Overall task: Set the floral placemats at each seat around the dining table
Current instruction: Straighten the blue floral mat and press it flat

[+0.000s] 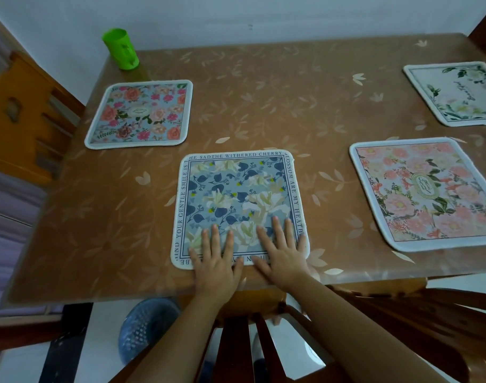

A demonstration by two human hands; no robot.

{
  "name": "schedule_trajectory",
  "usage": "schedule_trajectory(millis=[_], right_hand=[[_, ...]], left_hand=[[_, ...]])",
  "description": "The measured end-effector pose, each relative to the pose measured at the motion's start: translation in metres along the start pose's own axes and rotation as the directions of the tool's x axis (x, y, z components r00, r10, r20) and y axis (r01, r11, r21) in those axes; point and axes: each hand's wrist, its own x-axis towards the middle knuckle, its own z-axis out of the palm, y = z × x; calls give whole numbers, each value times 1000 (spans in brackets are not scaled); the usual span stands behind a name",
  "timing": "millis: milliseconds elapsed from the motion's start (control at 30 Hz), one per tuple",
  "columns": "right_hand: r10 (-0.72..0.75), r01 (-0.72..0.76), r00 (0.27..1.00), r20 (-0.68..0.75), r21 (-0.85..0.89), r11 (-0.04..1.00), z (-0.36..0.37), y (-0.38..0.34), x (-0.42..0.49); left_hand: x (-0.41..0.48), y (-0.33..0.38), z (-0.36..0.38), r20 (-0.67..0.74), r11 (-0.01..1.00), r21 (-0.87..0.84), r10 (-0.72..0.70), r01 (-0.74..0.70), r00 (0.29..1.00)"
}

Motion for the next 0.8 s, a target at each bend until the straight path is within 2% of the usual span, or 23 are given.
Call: schedule_trajectory(millis=[267,533,700,800], right_hand=[[-55,51,998,-43,-82,995,-5,-4,51],[-72,61,992,-106,-108,992,-25,-2,140],[-33,18,986,-166,-88,996,-36,-3,186],[33,-41,976,-214,-34,999,-39,-6,204]], left_hand=[[31,0,-5,-21,999,21,27,-27,999],[112,-7,-10,-67,1000,30,-4,6,998],[172,-10,-16,-116,999,48,2,3,993],[197,-11,-18,-156,999,11,-43,45,987]])
